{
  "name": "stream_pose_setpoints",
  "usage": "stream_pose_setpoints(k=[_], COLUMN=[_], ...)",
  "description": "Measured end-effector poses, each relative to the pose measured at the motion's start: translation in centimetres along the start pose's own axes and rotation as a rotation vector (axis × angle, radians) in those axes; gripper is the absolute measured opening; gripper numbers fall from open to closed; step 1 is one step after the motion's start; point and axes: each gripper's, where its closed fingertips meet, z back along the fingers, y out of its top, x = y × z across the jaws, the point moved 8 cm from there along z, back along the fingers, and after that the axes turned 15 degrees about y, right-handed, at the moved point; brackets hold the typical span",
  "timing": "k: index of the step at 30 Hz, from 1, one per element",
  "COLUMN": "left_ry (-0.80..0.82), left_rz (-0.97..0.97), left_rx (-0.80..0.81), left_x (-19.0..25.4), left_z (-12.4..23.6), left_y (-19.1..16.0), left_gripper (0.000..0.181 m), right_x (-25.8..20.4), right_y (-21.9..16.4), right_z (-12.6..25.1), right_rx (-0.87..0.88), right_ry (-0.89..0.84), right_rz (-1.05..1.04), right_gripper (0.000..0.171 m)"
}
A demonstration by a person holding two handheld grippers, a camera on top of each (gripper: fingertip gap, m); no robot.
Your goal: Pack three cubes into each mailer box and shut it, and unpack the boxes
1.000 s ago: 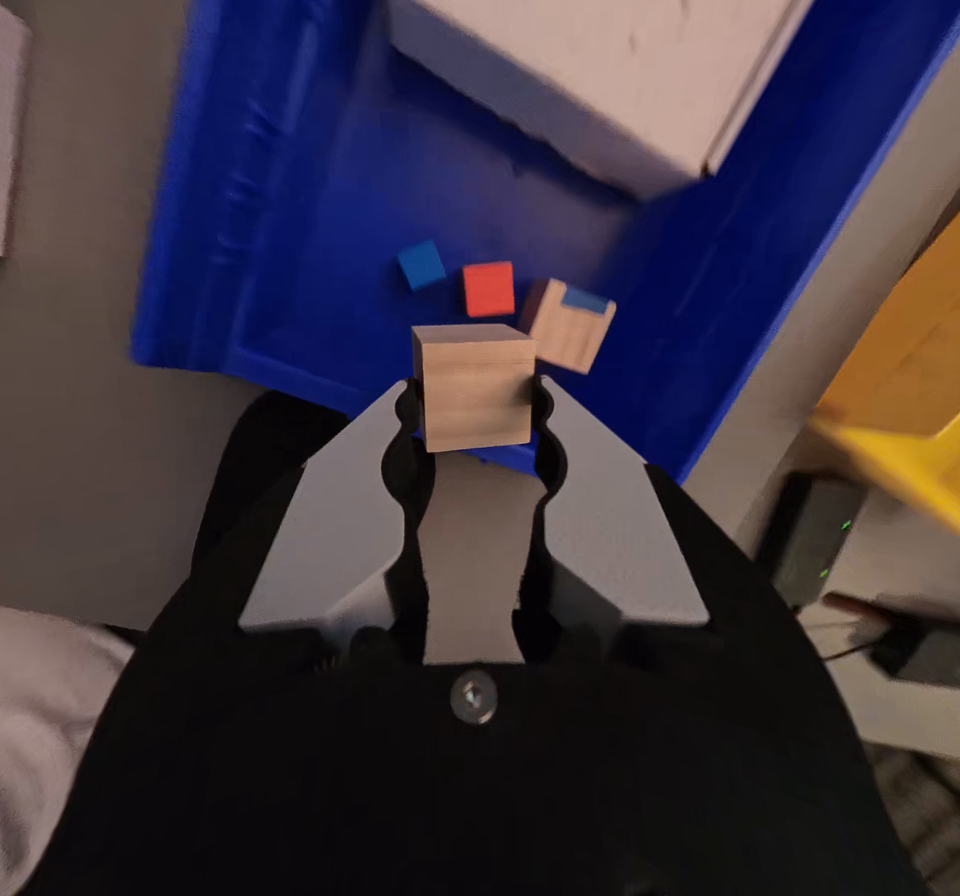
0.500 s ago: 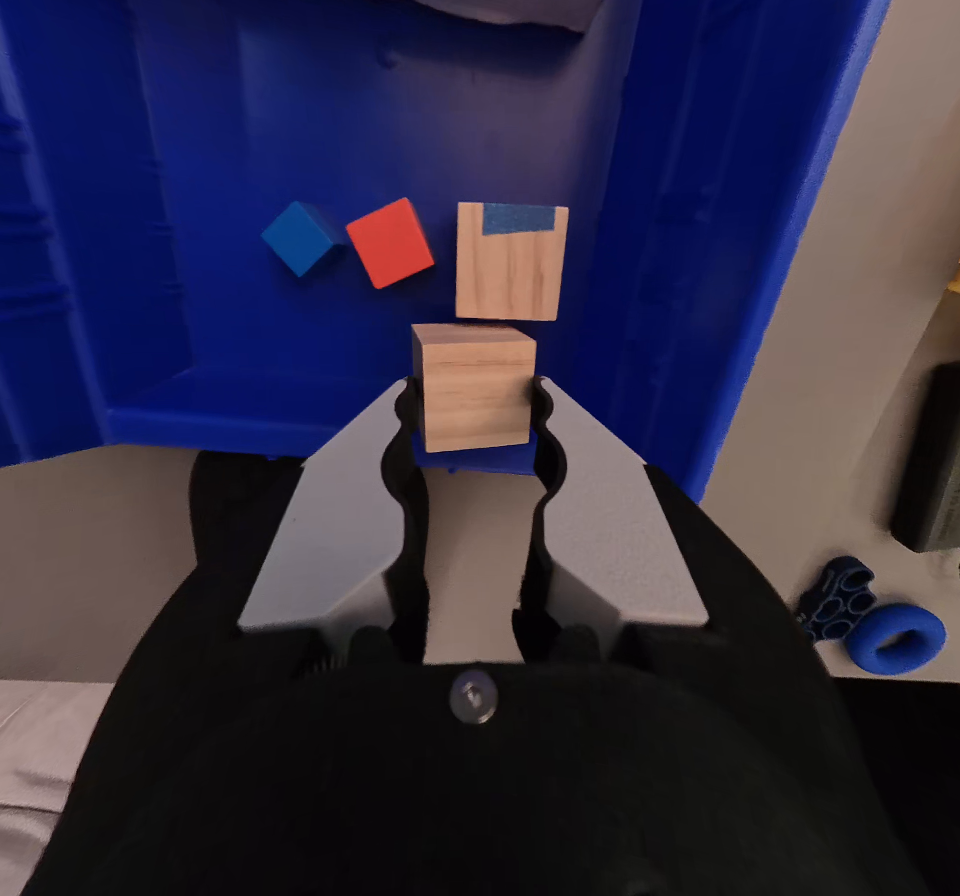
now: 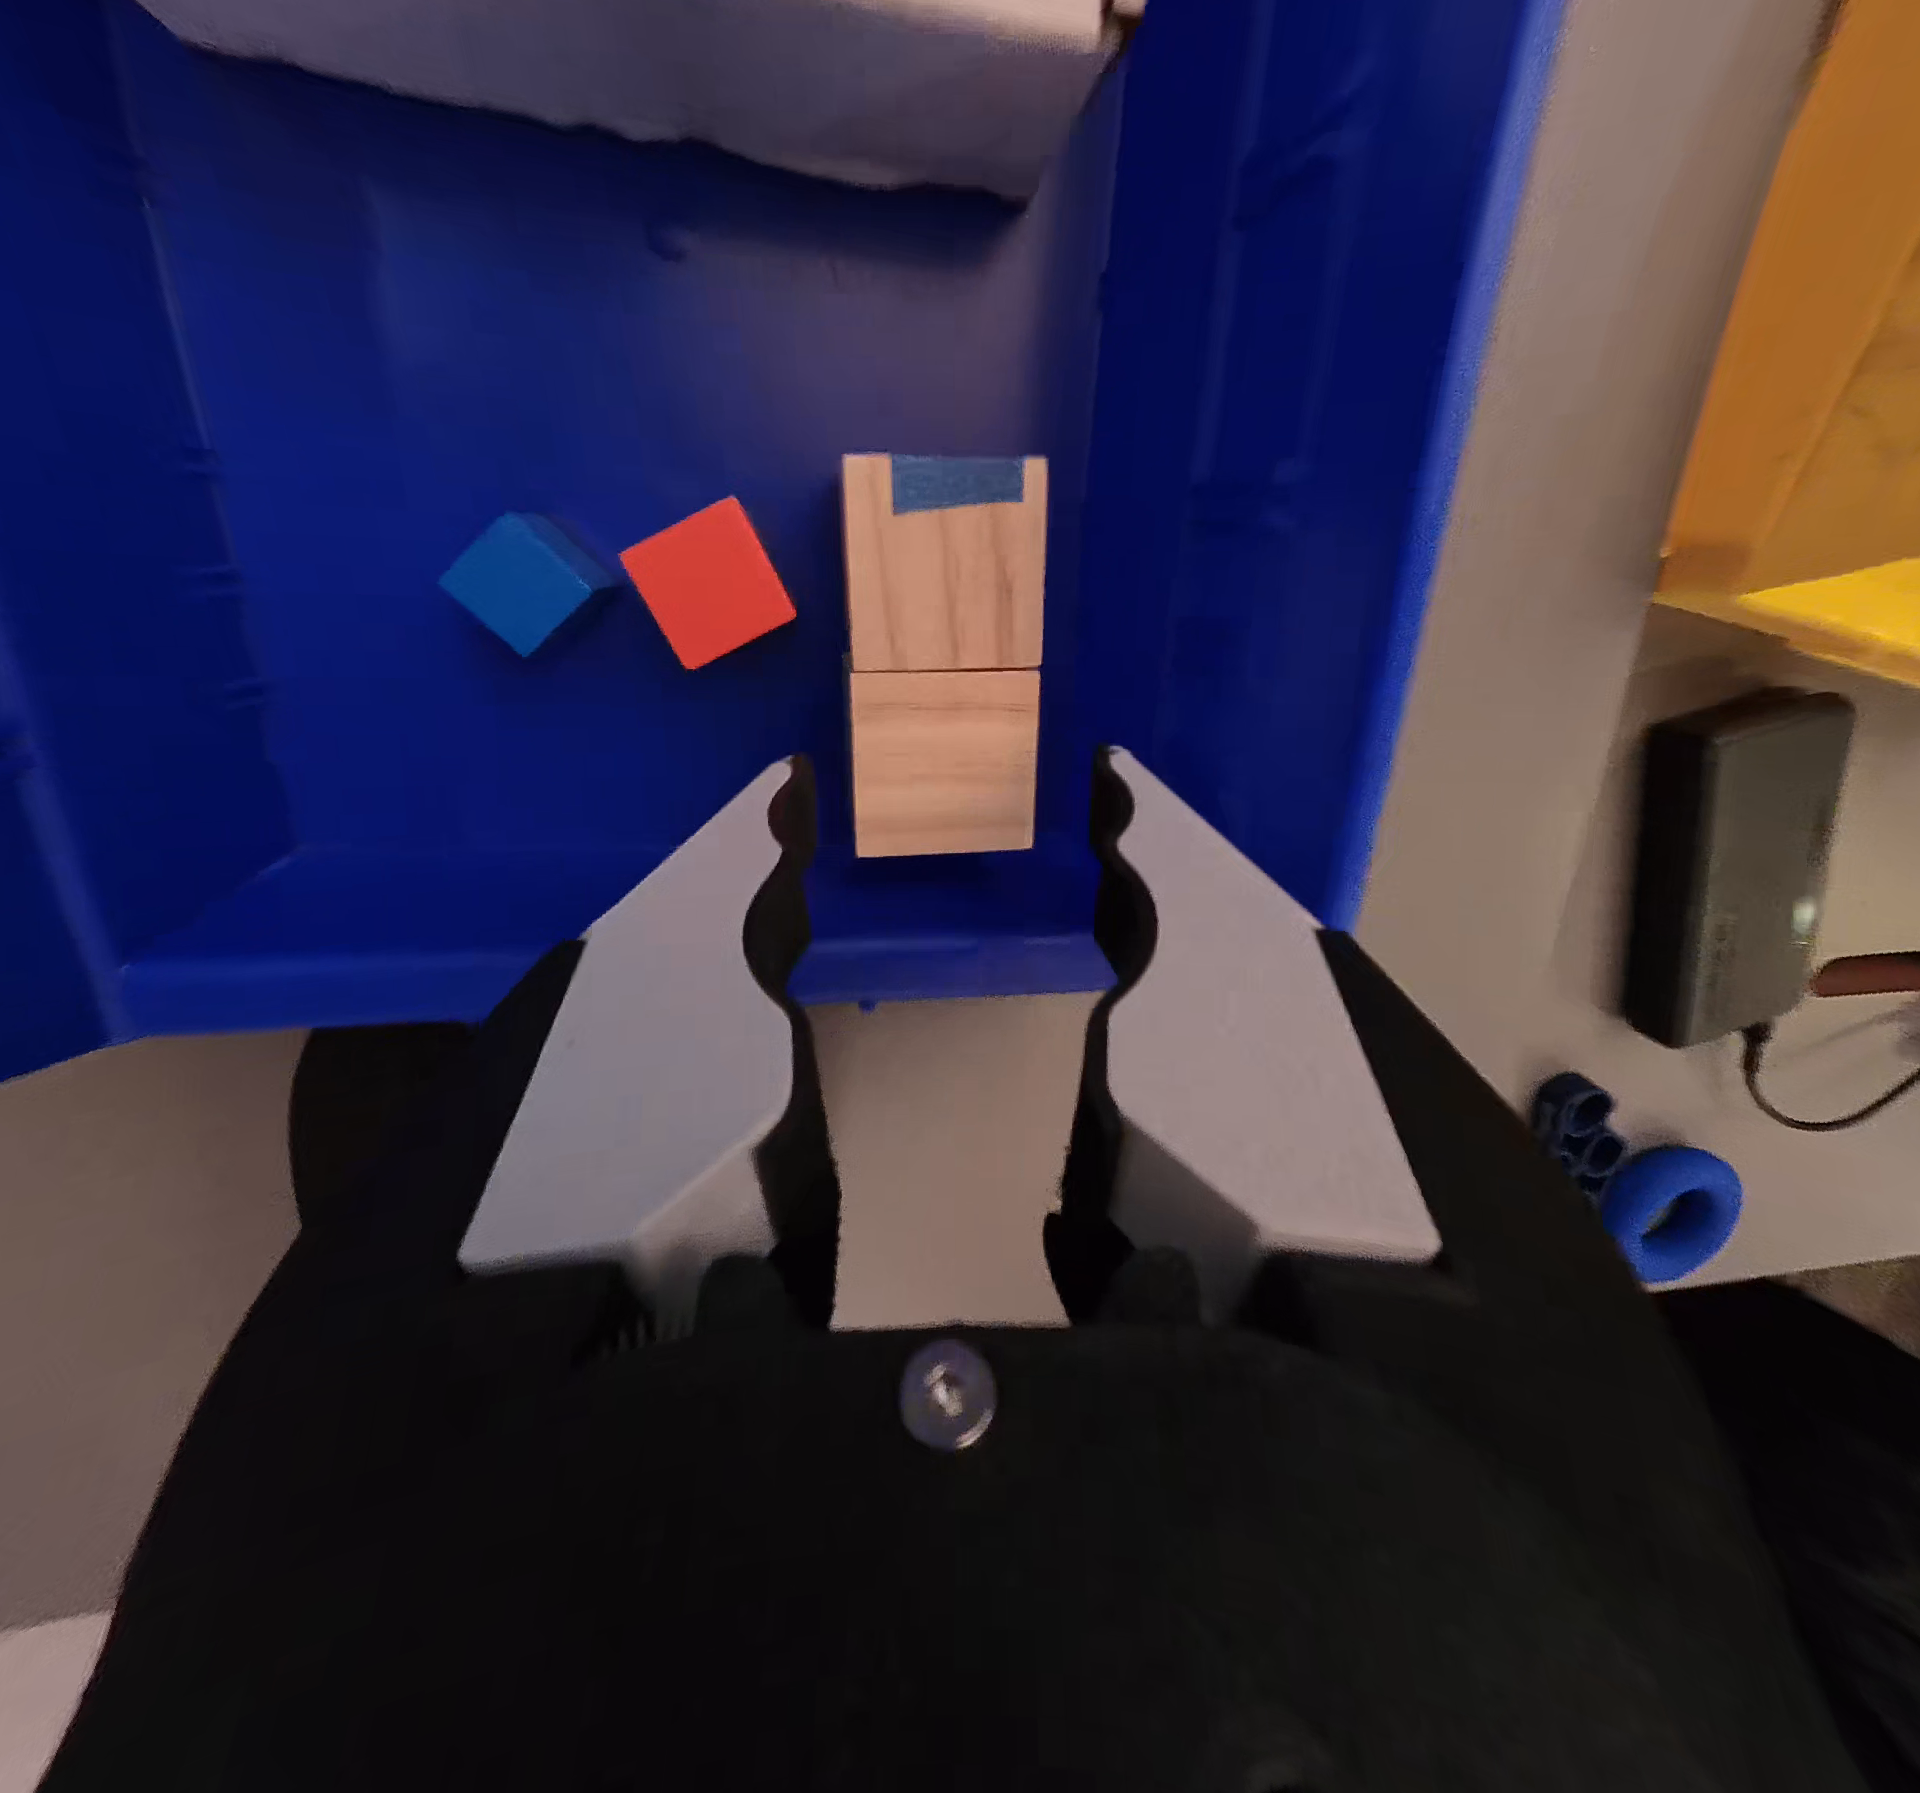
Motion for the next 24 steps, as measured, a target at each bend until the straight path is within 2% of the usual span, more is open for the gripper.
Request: stream_pose_setpoints(k=[3,5,7,9,11,13,19,24], left_ry=[0.003,0.007,0.011,0.013,0.003,-0.011,-0.022,-0.027], left_rz=[-0.004,-0.005,-0.001,0.001,-0.005,-0.023,-0.055,-0.055], left_rx=[0.009,0.015,0.028,0.047,0.061,0.072,0.109,0.121], left_x=[0.0,0.1,0.0,-0.1,0.1,0.3,0.8,0.8], left_z=[0.0,0.1,0.2,0.4,0.5,0.6,1.0,1.1], left_y=[0.0,0.1,0.2,0.4,0.5,0.6,0.9,0.9], left_gripper=[0.072,0.072,0.072,0.071,0.070,0.071,0.069,0.069], right_x=[-2.9,-6.7,-12.1,-17.8,-22.6,-25.8,-31.0,-32.6], right_y=[1.0,2.1,3.0,2.9,2.5,2.6,3.7,4.3], right_z=[3.9,6.5,8.3,8.6,7.4,5.1,-2.6,-5.3], right_rx=[0.161,0.324,0.480,0.563,0.537,0.471,0.227,0.131], right_ry=[-0.065,-0.041,0.060,0.222,0.358,0.407,0.438,0.410], right_rz=[0.123,0.303,0.568,0.853,1.077,1.223,1.409,1.462], right_gripper=[0.054,0.054,0.053,0.053,0.052,0.047,0.036,0.033])
